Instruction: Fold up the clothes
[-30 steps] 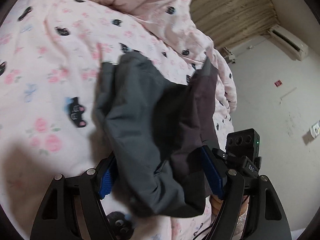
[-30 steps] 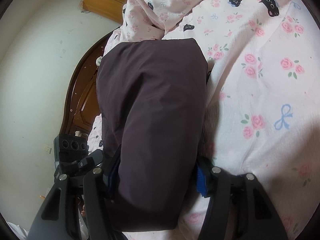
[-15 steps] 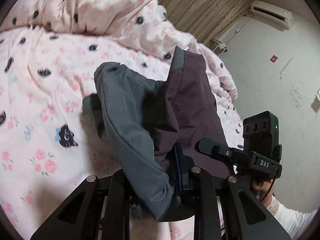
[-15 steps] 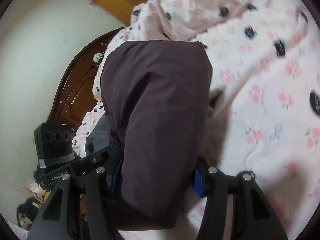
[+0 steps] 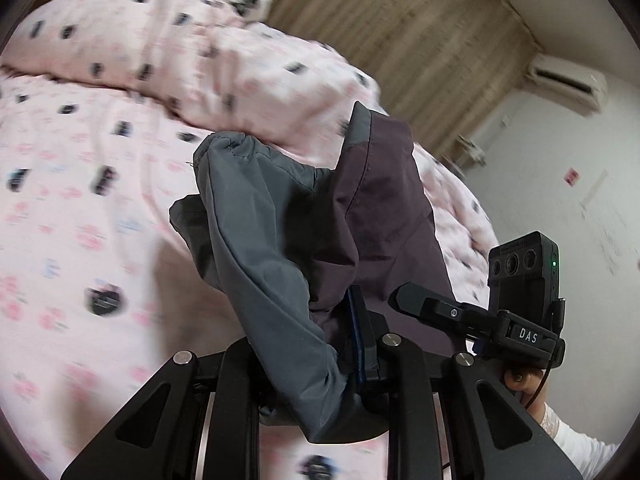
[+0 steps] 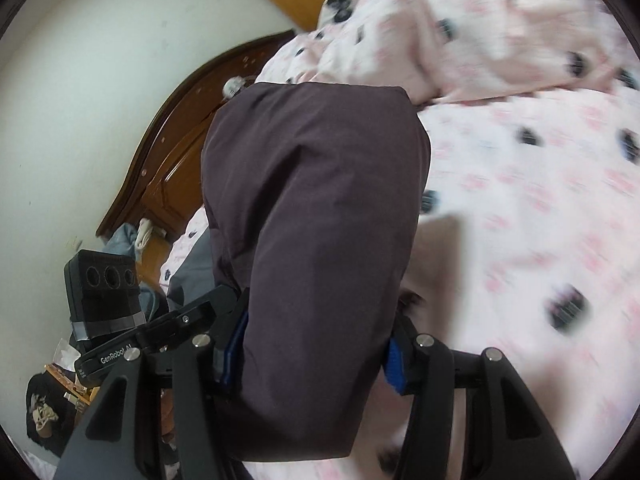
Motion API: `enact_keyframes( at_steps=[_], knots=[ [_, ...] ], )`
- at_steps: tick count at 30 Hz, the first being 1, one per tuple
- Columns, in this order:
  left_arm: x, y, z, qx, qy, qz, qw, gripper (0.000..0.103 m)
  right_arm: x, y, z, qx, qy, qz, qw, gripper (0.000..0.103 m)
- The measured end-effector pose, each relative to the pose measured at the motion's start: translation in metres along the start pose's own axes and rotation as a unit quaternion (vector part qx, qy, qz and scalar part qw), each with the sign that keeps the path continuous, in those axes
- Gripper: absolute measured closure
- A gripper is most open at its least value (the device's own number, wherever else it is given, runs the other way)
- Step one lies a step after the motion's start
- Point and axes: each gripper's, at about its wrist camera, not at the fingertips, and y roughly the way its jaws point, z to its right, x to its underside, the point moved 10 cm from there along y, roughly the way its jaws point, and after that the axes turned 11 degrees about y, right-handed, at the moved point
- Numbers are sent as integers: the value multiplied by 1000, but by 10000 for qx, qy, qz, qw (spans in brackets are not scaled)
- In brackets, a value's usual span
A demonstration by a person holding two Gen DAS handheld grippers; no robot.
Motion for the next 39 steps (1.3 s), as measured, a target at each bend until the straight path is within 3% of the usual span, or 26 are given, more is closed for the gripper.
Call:
enact_keyframes(
  at_steps=[6,15,20,22,27,30,32,34,36,37,39],
  knots=[
    [-14,-11,-73,-513,-523,245,9970,85,-19,75,-28,-82,-254,-491,9984,48],
    [-25,-22,-150,-1071,-991,522,9879,85,-37,165,-54,-259,-492,-1043,9930,48],
    [-9,-3,-188,-1291,-1448,144,9809,84,-32,192,-46,-110,-605,-1253,9902,48],
    [4,5,-200,-1369,-1728,-85,9754,78,-29,201,-42,-33,-651,-1326,9890,47],
    [17,-6,-212,-1156,-2436,-129,9629,74,-22,223,-33,157,-766,-1507,9855,45],
    [0,-37,-209,-1377,-2318,434,9620,74,-22,221,-33,160,-794,-1519,9851,43],
    [-29,-62,-196,-1384,-1851,1124,9664,74,-21,218,-34,171,-824,-1523,9848,42],
    [-48,-75,-172,-1133,-1342,1544,9723,70,-21,217,-34,179,-805,-1525,9849,40],
    [-58,-70,-143,-739,-879,1598,9804,68,-21,217,-34,220,-825,-1517,9847,39],
    [-57,-61,-133,-601,-719,1474,9846,67,-21,217,-35,241,-835,-1513,9847,39],
    [-46,-34,-126,-680,-564,960,9915,67,-22,216,-35,255,-821,-1542,9843,38]
  ],
)
